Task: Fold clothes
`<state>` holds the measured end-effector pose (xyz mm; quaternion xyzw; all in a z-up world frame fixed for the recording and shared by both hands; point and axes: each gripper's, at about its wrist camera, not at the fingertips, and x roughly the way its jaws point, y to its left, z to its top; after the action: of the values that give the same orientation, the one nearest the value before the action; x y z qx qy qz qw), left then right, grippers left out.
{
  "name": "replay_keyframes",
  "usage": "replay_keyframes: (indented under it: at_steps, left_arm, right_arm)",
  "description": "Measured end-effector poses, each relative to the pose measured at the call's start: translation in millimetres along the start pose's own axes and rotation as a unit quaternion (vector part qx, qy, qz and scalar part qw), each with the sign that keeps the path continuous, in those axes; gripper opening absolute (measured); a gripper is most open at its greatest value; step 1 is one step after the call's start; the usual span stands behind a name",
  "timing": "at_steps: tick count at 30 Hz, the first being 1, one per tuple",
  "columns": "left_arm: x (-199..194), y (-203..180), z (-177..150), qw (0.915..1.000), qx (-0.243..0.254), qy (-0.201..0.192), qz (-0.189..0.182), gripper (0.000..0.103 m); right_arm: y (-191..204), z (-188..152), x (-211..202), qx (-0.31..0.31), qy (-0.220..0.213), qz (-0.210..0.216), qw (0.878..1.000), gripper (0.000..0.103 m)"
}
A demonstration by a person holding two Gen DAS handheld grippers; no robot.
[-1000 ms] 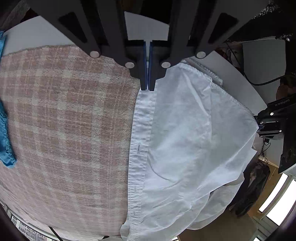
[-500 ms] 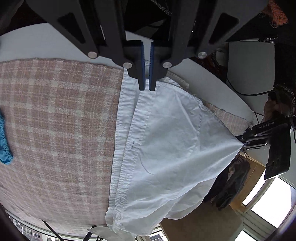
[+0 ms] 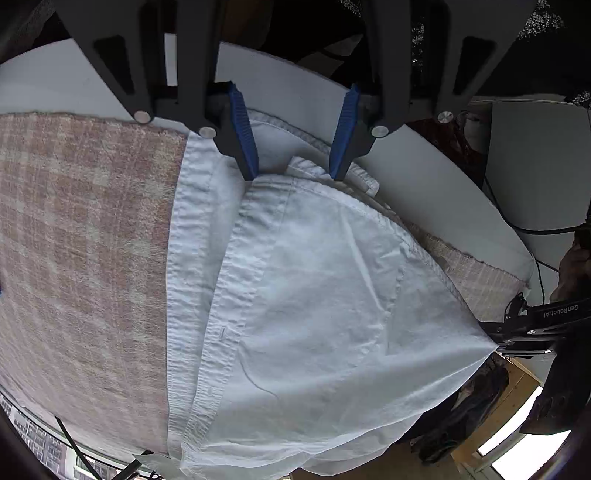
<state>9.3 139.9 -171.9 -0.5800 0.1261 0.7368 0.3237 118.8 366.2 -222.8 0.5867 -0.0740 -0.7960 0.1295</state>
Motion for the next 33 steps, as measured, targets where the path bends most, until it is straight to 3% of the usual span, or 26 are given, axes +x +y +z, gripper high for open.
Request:
replay_keyframes:
  at_steps: [1,2,7,11,22,25,33]
  left_arm:
    - [-0.9,0.7,0.0,1.0000,0.002,0.000,0.000,0.002]
    - [-2.9,-0.3,0.9,1.0000,0.006,-0.001,-0.002,0.002]
    - [-17.0,-8.8,7.0,0.9994,0.026,-0.015,-0.014,0.002]
    - [-26.0,-24.9,13.4,0.9980,0.045,-0.028,-0.035,0.002]
    - [-6.7,-40.1,9.9,0.9977,0.063,-0.005,-0.024,0.002]
    - [-9.5,-39.4,11.0,0.9978,0.063,-0.003,-0.019,0.002]
    - [-28.4,-51.7,22.1,0.9962,0.076,-0.028,-0.031,0.003]
  right_arm:
    - [0.9,0.9,0.3,-0.003,0.001,0.003,1.000,0.009]
    - [-0.2,2.4,0.2,0.002,0.007,0.012,1.000,0.002]
    - [-8.7,13.0,-46.1,-0.005,-0.026,-0.009,1.000,0.002]
    - [-22.1,22.8,-88.6,-0.012,-0.047,-0.050,0.998,0.002]
    - [-23.7,15.4,-44.1,0.044,-0.012,-0.017,0.999,0.002]
    - [-26.5,17.2,-46.3,0.054,-0.018,-0.005,0.998,0.002]
    - [-34.2,15.7,-76.7,0.063,-0.069,-0.035,0.995,0.002]
